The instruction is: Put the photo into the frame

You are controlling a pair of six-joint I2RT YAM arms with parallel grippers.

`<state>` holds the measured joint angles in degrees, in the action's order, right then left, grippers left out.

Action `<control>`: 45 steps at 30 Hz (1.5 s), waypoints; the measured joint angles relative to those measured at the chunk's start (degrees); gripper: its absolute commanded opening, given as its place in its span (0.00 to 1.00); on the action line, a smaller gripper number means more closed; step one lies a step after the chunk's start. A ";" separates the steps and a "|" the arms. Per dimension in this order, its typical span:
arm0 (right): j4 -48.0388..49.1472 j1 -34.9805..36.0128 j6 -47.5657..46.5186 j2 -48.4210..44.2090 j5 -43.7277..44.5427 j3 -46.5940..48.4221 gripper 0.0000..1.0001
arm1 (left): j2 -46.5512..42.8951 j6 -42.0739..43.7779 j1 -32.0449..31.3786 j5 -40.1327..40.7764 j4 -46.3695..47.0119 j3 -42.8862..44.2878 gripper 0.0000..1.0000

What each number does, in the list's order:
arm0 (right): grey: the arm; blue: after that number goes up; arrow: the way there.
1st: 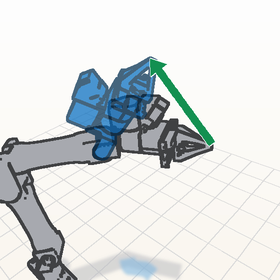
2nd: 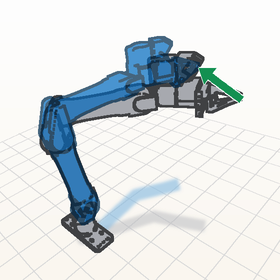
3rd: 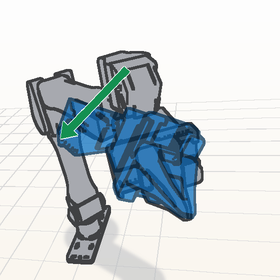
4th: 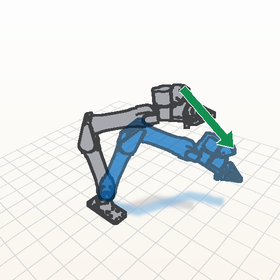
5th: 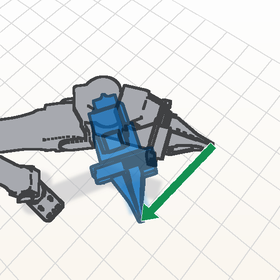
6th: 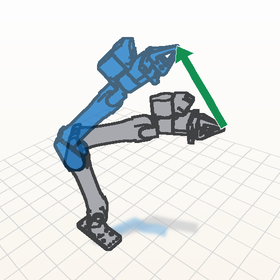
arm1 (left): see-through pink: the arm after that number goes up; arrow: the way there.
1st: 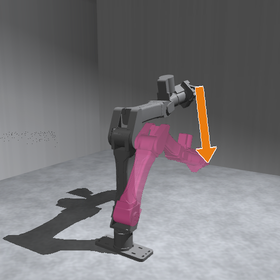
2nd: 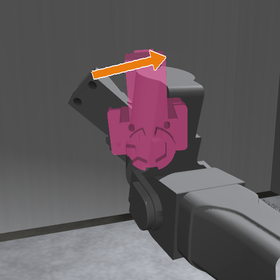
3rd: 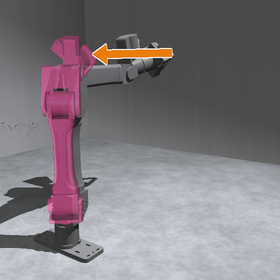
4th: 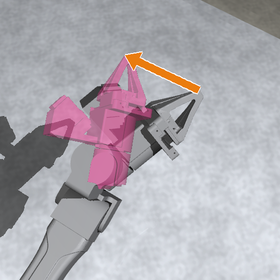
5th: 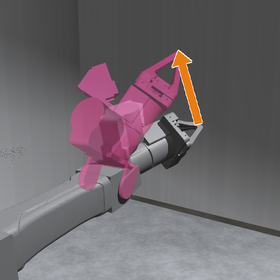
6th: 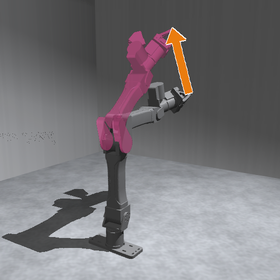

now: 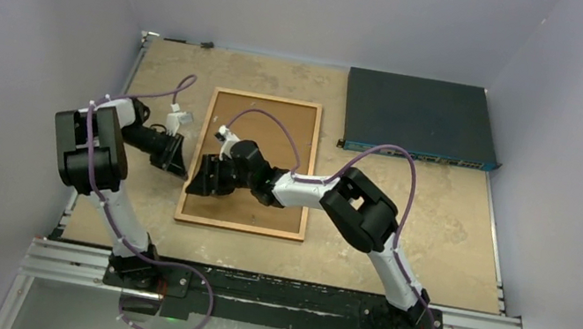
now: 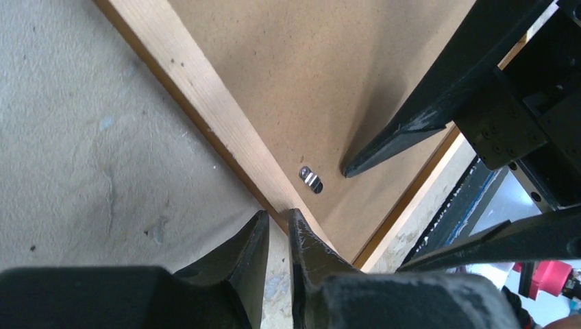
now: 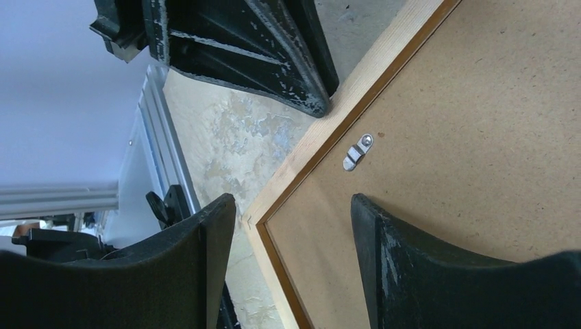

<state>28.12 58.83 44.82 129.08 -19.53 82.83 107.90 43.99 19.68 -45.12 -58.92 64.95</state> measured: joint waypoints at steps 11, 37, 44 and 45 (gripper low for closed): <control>0.07 0.00 0.09 0.44 0.52 0.44 0.65 | 0.74 -3.04 -1.33 0.13 2.29 -0.02 0.01; 0.96 0.33 0.59 3.91 0.61 4.72 0.61 | 0.74 -3.45 -1.33 0.09 2.32 -0.02 0.00; 1.11 0.61 1.16 4.70 1.18 5.73 0.60 | 0.74 -3.45 -1.33 0.07 2.32 -0.02 0.00; 1.09 0.66 1.29 4.70 1.46 5.77 0.60 | 0.74 -3.45 -1.33 0.09 2.29 -0.02 0.00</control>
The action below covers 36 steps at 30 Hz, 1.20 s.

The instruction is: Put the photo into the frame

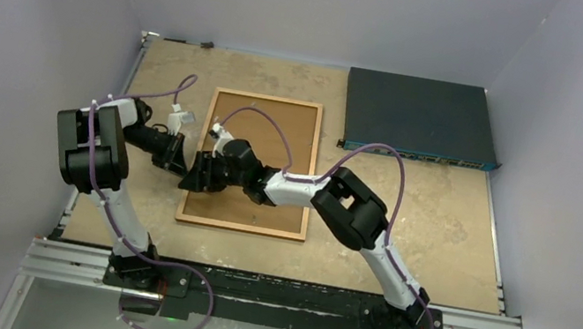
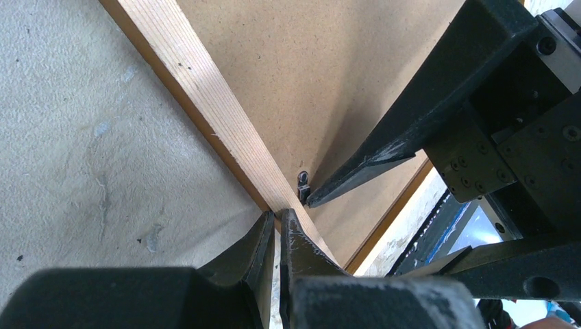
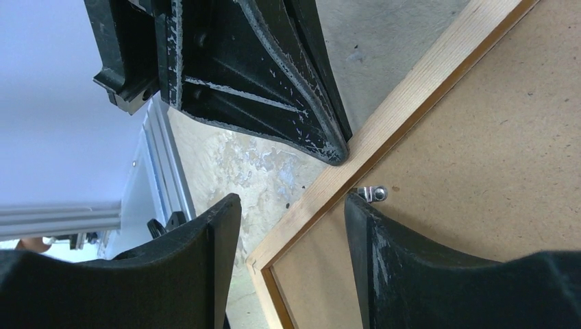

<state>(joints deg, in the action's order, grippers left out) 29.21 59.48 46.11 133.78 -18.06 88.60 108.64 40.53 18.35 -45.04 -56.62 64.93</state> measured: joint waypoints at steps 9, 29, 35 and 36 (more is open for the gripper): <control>0.35 0.52 -0.76 0.20 2.99 0.46 0.61 | 0.00 0.00 0.00 0.00 0.00 0.00 0.00; 0.61 5.27 -15.93 -9.49 18.45 -11.06 0.38 | 0.00 0.00 0.02 0.00 -0.02 0.00 0.00; -0.76 7.10 -21.14 -9.35 28.09 -10.95 0.43 | 0.00 0.00 0.02 0.00 -0.02 0.00 0.00; -0.90 7.30 -21.99 -9.35 29.64 -10.95 0.45 | 0.00 -0.02 0.02 0.00 -0.02 0.00 0.00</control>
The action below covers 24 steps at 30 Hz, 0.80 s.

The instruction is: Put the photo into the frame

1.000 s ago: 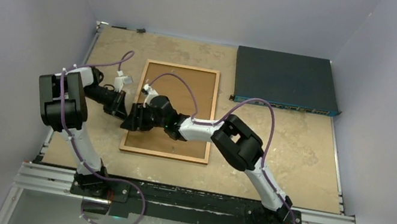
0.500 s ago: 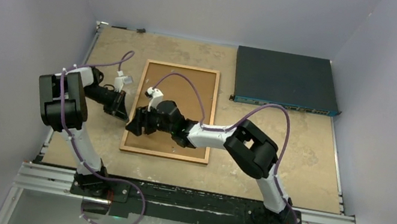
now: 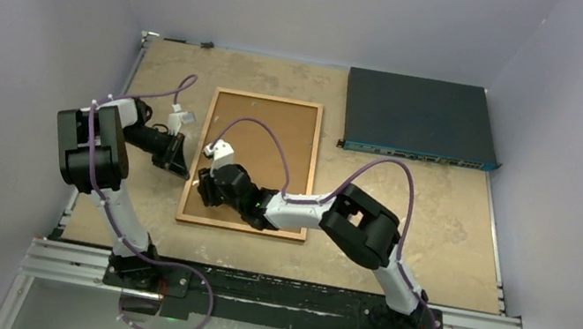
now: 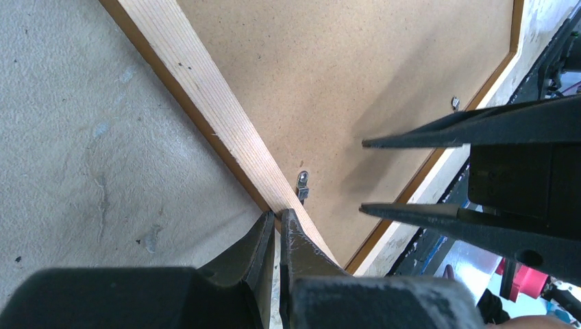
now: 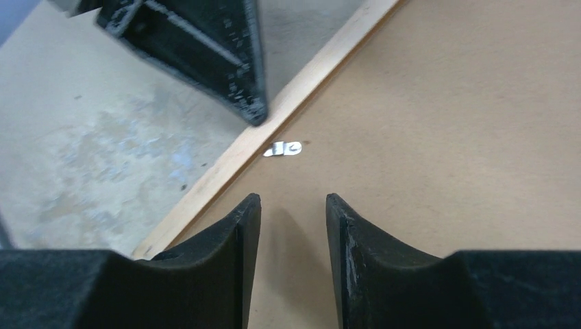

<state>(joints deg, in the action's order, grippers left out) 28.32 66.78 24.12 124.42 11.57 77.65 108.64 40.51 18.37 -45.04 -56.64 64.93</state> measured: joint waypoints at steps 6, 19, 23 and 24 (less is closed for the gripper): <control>-0.61 1.11 -6.51 0.90 9.03 1.95 0.52 | 0.04 0.02 0.00 -0.07 -0.02 0.00 0.00; 1.77 3.06 -15.28 4.00 14.45 2.93 0.58 | 0.07 0.02 0.04 -0.13 -0.07 0.00 0.00; 2.45 3.72 -15.82 4.74 14.43 3.82 0.58 | 0.07 0.04 0.04 -0.13 -0.09 0.00 0.00; 2.47 3.74 -15.85 5.03 14.43 4.04 0.58 | 0.07 0.04 0.04 -0.13 -0.09 0.00 0.00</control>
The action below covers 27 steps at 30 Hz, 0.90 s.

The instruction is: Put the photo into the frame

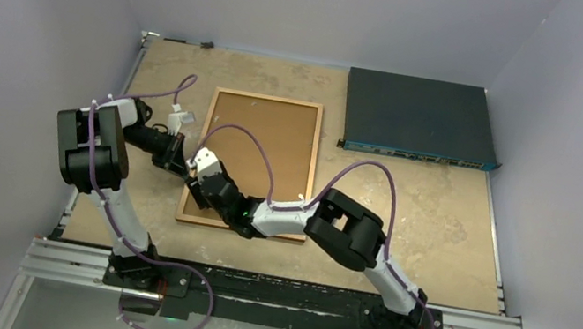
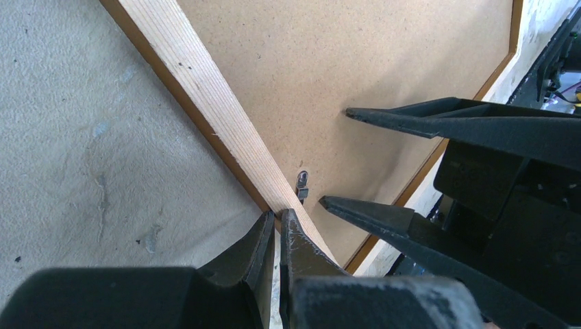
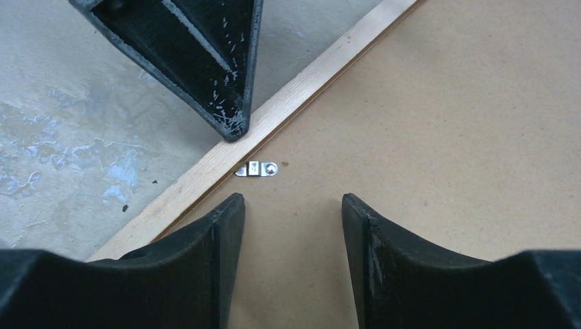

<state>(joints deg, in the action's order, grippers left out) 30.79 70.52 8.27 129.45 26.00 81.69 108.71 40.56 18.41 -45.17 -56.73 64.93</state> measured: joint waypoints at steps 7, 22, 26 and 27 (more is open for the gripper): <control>0.96 0.20 -0.02 2.38 0.04 2.54 0.57 | 0.00 0.00 0.00 0.00 0.00 0.00 0.00; 1.31 0.22 -0.28 3.39 1.53 3.74 0.53 | 0.00 0.00 0.00 0.00 0.00 0.00 0.00; 1.16 0.31 -0.39 3.87 2.03 4.42 0.52 | 0.00 0.02 0.00 0.00 0.00 0.00 0.00; 1.09 0.31 -0.44 4.04 2.27 4.68 0.52 | 0.00 0.04 0.00 0.00 -0.02 0.00 0.00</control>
<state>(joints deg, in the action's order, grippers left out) 31.88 70.83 7.84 133.49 28.27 86.37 108.71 40.60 18.41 -45.17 -56.75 64.93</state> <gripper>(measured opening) 0.528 0.028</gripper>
